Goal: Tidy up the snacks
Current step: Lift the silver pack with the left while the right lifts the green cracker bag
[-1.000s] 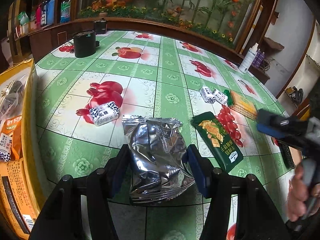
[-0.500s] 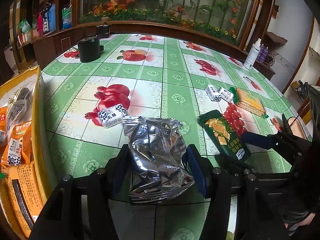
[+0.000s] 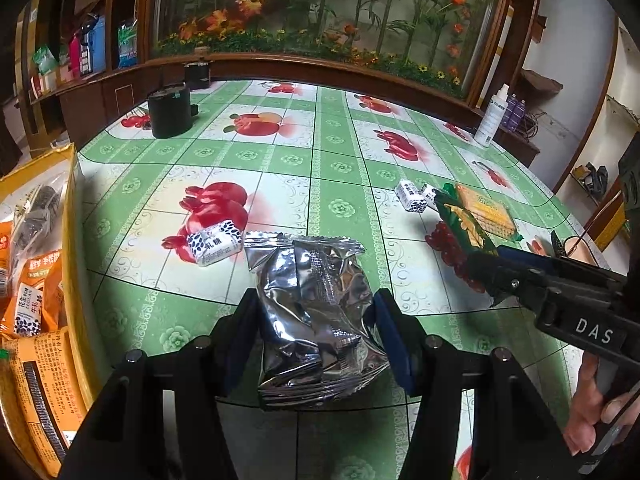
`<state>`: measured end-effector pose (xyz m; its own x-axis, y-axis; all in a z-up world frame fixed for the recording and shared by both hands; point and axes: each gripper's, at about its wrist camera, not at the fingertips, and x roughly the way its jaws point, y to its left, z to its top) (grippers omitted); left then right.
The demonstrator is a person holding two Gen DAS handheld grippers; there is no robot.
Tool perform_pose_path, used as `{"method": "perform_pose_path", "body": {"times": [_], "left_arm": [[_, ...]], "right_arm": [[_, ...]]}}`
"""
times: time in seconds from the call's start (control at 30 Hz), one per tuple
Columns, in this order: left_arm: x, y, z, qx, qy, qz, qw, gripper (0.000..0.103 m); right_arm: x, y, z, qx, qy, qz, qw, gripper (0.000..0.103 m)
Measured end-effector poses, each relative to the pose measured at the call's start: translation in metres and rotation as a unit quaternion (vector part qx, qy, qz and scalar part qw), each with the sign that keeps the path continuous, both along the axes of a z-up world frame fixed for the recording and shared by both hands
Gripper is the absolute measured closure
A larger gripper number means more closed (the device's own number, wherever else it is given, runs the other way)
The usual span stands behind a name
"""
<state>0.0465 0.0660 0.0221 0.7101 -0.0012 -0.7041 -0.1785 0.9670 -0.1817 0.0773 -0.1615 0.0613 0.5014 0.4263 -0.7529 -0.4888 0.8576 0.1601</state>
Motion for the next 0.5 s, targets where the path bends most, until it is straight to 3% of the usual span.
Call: {"method": "perform_pose_path", "body": {"times": [0.5], "left_arm": [[-0.0050,-0.0098,0.0081,0.045,-0.022,0.003,0.9988,0.046]], "right_arm": [[-0.0049,0.0043,0.0055,0.015,0.003,0.002,1.000,0.056]]}}
